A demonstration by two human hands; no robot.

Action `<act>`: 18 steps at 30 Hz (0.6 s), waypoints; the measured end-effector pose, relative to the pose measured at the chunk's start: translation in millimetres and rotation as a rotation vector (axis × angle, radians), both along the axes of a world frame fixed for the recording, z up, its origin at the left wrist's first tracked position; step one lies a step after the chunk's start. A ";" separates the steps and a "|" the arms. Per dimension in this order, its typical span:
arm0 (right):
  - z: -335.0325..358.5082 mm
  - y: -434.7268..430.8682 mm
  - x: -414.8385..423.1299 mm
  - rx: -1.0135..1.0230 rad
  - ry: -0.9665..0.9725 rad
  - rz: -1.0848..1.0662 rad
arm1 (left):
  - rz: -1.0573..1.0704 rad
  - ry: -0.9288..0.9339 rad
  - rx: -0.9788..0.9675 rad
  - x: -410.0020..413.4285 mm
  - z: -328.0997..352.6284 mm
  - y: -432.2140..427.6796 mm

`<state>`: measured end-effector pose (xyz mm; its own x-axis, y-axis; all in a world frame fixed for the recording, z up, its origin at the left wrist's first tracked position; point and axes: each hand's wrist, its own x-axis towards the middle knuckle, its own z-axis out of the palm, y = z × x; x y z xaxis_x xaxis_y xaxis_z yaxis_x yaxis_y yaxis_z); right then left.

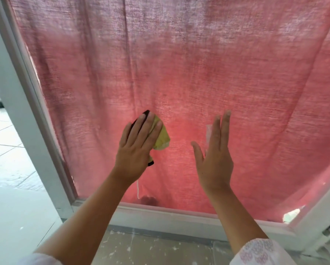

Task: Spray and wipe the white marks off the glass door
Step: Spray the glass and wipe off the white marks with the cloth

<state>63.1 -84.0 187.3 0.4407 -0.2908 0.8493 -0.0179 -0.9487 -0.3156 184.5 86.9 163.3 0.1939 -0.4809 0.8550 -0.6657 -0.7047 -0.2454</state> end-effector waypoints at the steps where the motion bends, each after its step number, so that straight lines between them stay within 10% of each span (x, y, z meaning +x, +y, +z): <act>1: -0.3 0.1 0.3 0.004 -0.008 0.016 | 0.008 0.033 -0.088 -0.8 4.2 1.0; 8: -4.9 7.5 8.6 0.051 -0.047 0.059 | 0.032 0.198 -0.645 -11.2 23.1 -37.5; 18: -13.6 21.6 22.0 -0.009 -0.059 0.016 | -0.079 -0.153 0.095 3.8 -34.1 9.5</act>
